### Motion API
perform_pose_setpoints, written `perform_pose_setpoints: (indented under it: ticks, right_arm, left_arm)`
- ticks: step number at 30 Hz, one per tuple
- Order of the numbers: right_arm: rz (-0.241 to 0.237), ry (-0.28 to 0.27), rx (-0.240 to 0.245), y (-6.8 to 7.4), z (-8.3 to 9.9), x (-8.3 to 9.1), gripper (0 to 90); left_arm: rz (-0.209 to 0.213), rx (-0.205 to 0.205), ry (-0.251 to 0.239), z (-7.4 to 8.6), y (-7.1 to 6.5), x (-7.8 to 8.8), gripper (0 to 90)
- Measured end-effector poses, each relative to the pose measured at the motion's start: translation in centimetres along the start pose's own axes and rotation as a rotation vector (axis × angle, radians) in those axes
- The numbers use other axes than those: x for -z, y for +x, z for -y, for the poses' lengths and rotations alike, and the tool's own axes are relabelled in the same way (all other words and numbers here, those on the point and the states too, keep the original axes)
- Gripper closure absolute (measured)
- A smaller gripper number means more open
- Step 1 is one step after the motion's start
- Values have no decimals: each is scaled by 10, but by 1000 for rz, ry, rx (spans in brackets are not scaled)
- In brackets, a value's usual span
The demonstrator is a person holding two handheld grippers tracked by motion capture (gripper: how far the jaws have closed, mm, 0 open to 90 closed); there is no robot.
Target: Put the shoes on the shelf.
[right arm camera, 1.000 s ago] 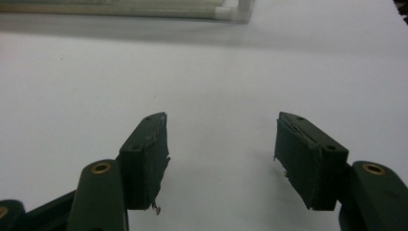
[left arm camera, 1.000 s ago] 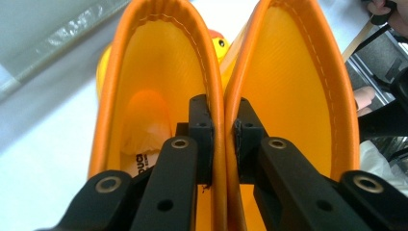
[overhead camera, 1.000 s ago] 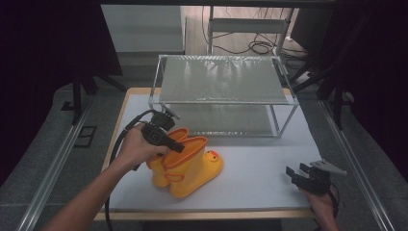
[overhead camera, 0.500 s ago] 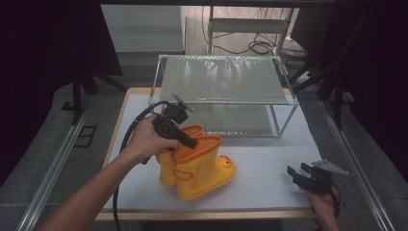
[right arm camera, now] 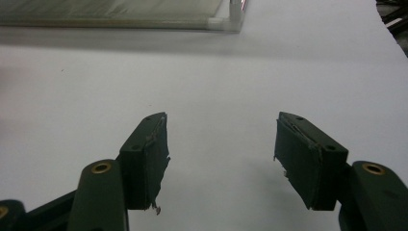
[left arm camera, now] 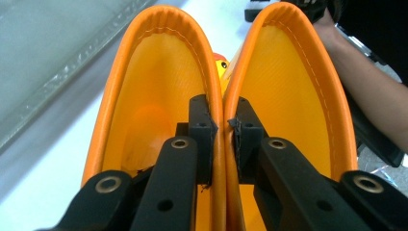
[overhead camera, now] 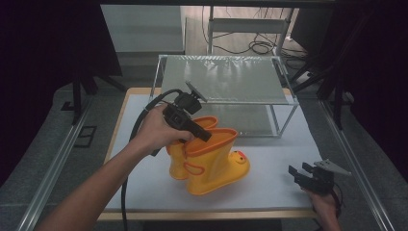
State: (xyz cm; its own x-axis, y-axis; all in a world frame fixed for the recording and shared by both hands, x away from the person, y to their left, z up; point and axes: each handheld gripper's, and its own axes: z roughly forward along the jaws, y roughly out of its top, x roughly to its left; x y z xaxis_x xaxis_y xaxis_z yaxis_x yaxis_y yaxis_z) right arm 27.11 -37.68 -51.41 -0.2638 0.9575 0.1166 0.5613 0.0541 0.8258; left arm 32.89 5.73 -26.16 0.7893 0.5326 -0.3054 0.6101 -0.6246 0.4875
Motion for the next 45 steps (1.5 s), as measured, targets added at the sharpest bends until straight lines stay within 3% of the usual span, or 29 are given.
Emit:
perform_pose_setpoints:
  ticks: [14,21,25,29,45]
  right_arm:
    - [-2,0,-9,-2,-1,1,362]
    - [1,-2,-11,-2,-1,1,362]
    - [2,-2,-8,-3,-1,0,362]
    - [3,-3,-7,-3,-1,0,363]
    - [8,-3,-13,-6,-1,1,366]
  left_arm:
    - [-11,-45,-33,-35,-18,19,822]
    - [-1,-38,-46,-44,-22,20,822]
    - [-3,-69,-34,-56,-26,28,822]
    - [-5,-64,-44,-65,-27,32,822]
    - [-14,-57,-42,-88,-25,24,822]
